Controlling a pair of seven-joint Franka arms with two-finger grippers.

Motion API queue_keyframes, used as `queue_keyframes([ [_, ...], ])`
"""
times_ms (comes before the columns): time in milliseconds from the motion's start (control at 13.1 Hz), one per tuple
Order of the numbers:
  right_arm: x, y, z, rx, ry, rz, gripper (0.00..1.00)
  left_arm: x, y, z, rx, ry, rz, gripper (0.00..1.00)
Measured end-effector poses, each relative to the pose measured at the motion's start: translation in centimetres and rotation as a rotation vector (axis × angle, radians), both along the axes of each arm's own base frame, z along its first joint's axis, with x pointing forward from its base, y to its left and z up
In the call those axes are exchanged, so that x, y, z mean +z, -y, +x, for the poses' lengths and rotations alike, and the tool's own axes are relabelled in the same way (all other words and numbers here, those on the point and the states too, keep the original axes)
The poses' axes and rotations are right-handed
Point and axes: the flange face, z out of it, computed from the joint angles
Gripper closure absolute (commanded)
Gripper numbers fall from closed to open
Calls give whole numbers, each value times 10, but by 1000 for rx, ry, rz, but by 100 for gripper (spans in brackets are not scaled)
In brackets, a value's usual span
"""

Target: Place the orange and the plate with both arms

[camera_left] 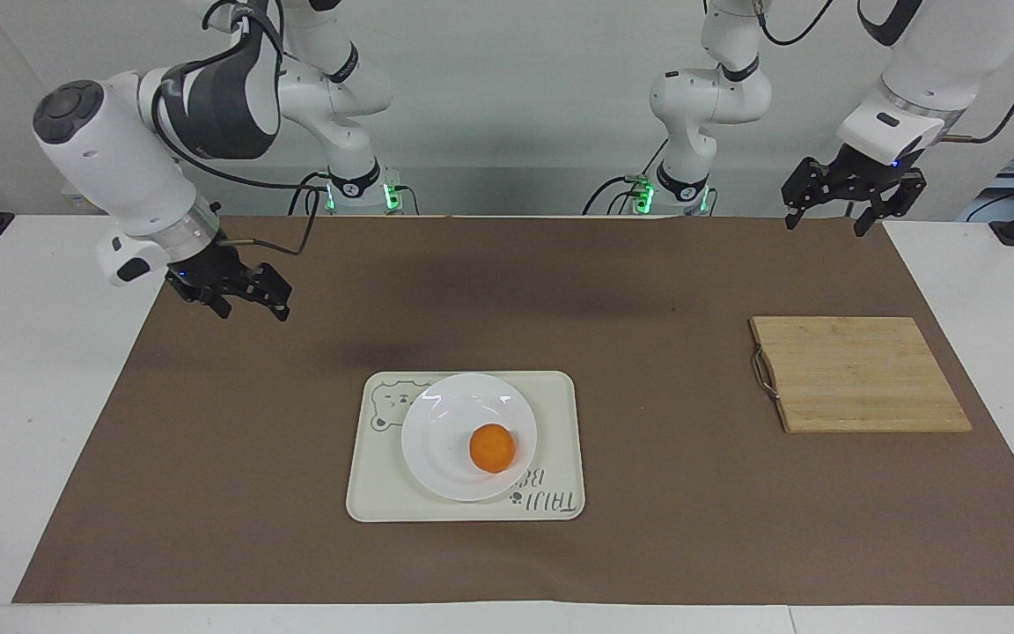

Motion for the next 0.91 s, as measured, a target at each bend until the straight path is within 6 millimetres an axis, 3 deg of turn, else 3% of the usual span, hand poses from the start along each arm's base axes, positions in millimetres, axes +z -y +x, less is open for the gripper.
queue_keyframes([
  [532, 39, 74, -42, -4, -1, -37, 0, 1, -2, 0, 3, 3, 0, 0],
  [913, 91, 64, -62, 40, 75, -110, 0, 1, -4, 0, 7, 3, 0, 0],
])
